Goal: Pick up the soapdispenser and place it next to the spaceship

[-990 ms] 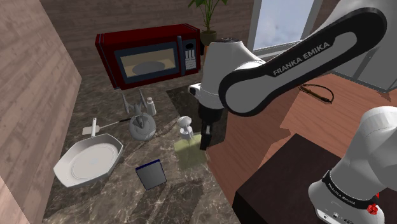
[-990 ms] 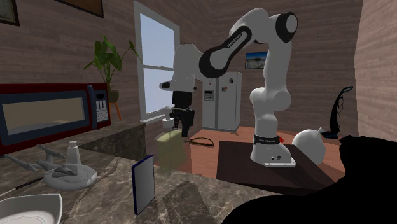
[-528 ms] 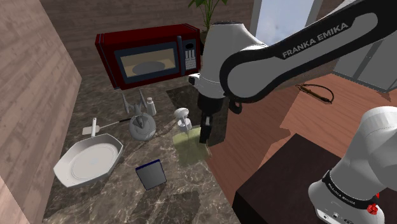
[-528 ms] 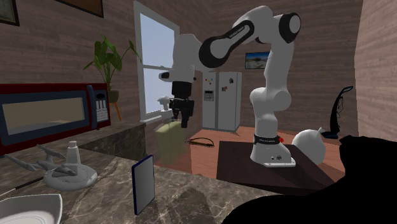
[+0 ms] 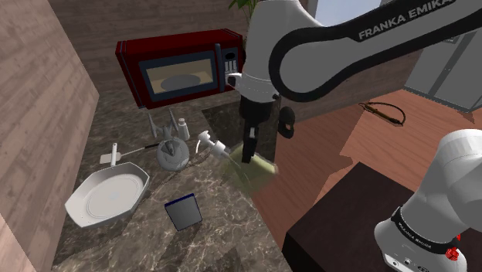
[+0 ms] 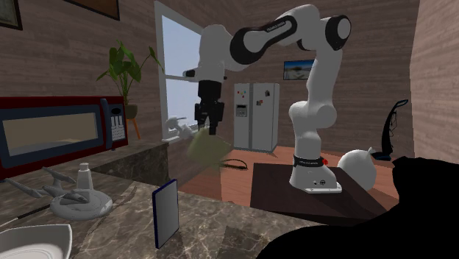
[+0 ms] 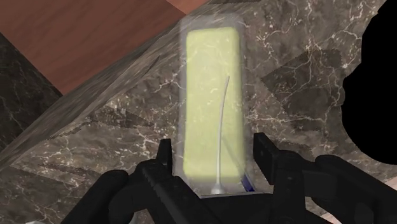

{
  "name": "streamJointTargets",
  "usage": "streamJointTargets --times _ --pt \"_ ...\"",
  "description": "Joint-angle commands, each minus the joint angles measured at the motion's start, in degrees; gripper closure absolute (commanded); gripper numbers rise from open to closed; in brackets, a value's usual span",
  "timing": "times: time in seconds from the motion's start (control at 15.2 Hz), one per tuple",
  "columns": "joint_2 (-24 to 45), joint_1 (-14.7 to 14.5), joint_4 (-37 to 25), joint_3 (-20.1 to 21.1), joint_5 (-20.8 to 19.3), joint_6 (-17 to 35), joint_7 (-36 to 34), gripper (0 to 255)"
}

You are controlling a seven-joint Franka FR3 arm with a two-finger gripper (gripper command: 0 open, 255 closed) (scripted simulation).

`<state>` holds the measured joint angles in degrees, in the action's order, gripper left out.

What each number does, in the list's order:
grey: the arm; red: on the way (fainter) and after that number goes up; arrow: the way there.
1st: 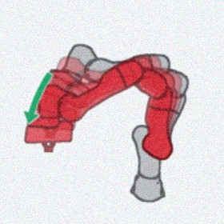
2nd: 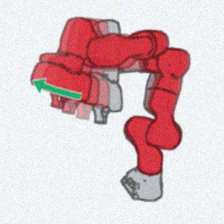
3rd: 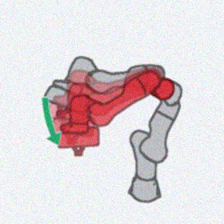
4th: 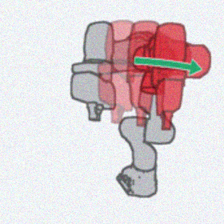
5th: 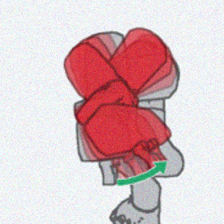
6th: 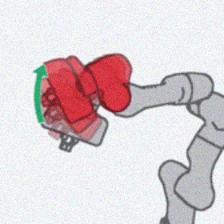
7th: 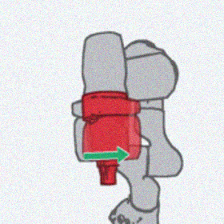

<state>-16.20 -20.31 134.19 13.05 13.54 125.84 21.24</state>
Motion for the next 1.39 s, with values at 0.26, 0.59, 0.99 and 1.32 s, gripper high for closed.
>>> streamJointTargets --times 0.26,0.59,0.99,1.32 --pt "-1.5 0.1 -3.4 -0.3 -0.4 -4.9 -0.7 255" --pt "-2.3 0.3 -6.6 -0.6 -0.7 -8.8 -1.2 255" --pt "-2.8 0.4 -10.7 -0.9 -1.1 -13.4 -1.8 255" --pt "-2.9 0.6 -14.4 -1.1 -1.4 -17.2 -2.3 255"
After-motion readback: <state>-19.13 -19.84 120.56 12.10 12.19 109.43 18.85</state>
